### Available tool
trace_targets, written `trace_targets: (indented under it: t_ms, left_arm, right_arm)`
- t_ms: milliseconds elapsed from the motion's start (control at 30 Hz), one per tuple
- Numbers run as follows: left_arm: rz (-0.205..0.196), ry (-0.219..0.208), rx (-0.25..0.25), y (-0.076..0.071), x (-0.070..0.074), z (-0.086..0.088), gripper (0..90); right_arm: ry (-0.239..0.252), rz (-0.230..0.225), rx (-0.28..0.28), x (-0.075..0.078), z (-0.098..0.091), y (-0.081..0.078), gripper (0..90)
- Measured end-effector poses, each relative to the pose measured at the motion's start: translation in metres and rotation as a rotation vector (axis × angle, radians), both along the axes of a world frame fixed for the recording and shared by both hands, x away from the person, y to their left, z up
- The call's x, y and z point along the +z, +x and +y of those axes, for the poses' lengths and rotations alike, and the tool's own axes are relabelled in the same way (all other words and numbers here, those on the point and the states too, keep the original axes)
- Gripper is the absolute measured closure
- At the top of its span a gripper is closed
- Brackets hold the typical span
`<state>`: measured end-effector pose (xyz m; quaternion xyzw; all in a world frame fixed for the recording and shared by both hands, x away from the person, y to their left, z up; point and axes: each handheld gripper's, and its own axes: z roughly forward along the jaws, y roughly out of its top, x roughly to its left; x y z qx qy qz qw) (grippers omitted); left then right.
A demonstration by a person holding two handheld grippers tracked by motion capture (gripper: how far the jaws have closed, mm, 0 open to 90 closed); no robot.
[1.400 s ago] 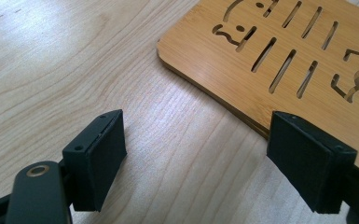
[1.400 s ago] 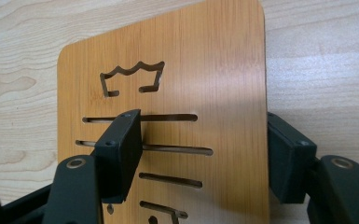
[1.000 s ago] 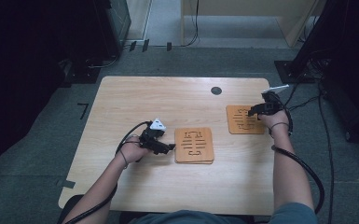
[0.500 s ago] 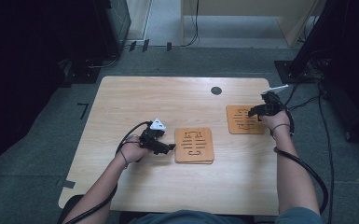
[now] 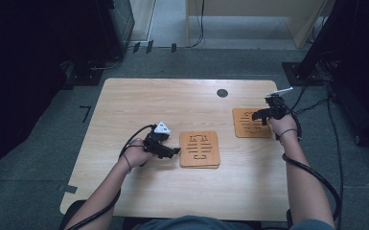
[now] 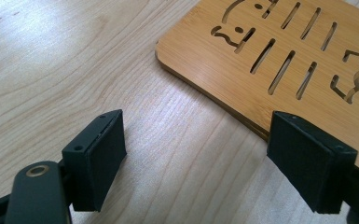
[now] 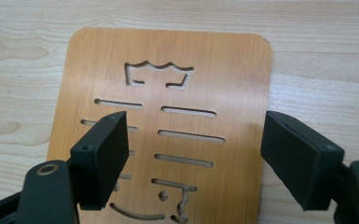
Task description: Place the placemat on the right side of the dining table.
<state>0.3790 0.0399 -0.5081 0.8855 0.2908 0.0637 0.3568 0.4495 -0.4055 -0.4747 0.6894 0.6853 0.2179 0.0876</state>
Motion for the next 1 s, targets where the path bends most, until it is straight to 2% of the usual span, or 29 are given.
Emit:
trace_targets:
  t_ms: [367, 1000]
  left_arm:
    - [-0.005, -0.001, 0.003, -0.001, 0.000, 0.000, 18.5]
    - [-0.008, 0.001, 0.002, -0.001, 0.000, -0.001, 18.4]
  right_arm:
    - [-0.009, -0.046, 0.050, 0.007, 0.013, -0.008, 23.0]
    - [-0.015, -0.070, 0.114, 0.009, 0.026, -0.026, 22.2]
